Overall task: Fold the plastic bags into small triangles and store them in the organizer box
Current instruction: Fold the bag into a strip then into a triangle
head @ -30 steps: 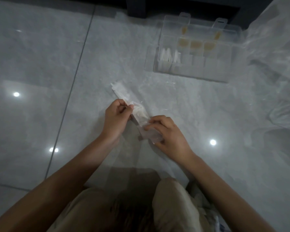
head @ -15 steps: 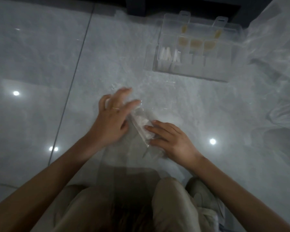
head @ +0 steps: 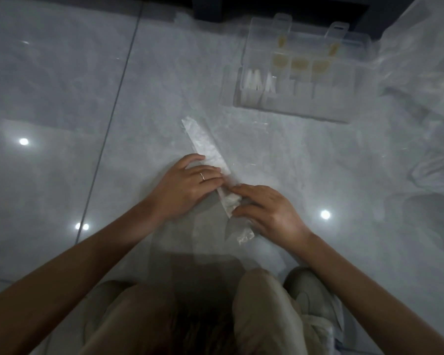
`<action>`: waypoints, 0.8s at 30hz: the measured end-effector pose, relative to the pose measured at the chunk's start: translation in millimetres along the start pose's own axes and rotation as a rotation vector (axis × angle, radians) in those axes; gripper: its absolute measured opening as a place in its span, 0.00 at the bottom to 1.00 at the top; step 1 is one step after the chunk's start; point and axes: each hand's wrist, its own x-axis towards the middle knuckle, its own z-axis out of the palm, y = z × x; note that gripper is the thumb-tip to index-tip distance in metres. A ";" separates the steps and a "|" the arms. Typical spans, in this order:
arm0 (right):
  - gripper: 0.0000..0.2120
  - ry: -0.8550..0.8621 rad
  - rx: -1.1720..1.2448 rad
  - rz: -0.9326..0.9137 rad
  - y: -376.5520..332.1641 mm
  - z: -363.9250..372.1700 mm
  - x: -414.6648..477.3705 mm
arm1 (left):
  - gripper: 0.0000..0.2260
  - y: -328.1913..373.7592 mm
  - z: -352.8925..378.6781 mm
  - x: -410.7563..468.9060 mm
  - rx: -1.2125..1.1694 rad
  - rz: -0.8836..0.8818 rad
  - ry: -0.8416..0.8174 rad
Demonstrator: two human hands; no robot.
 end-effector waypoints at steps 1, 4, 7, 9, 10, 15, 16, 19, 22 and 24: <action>0.04 -0.007 0.010 -0.003 0.0 0.2 0.4 | 0.10 -0.3 -0.5 0.0 0.009 0.003 0.006; 0.06 -0.033 0.033 -0.024 1.5 0.8 1.0 | 0.11 -1.3 -1.0 1.2 0.052 0.032 0.016; 0.04 -0.059 0.038 -0.044 4.1 2.4 -0.2 | 0.09 -3.7 0.3 1.5 0.096 0.087 0.041; 0.05 -0.074 0.039 -0.046 4.8 2.5 -0.8 | 0.10 -4.2 0.5 1.7 0.097 0.101 0.054; 0.04 -0.078 0.040 -0.050 4.9 2.0 -0.3 | 0.10 -4.1 0.7 1.3 0.090 0.100 0.057; 0.04 -0.107 0.036 -0.083 5.9 0.1 3.7 | 0.08 -5.7 3.2 -2.0 0.043 0.064 0.055; 0.05 -0.110 0.043 -0.078 6.1 0.4 3.5 | 0.08 -5.6 3.8 -2.8 0.035 0.060 0.063; 0.05 -0.108 0.034 -0.070 6.2 2.1 2.3 | 0.05 -2.6 6.2 -5.4 0.011 0.035 0.091; 0.05 -0.074 -0.003 -0.097 4.3 1.5 2.0 | 0.06 3.9 10.4 -7.8 -0.025 -0.033 0.095; 0.05 -0.051 -0.024 -0.117 2.6 -0.4 2.7 | 0.09 7.0 12.2 -9.1 -0.052 -0.071 0.080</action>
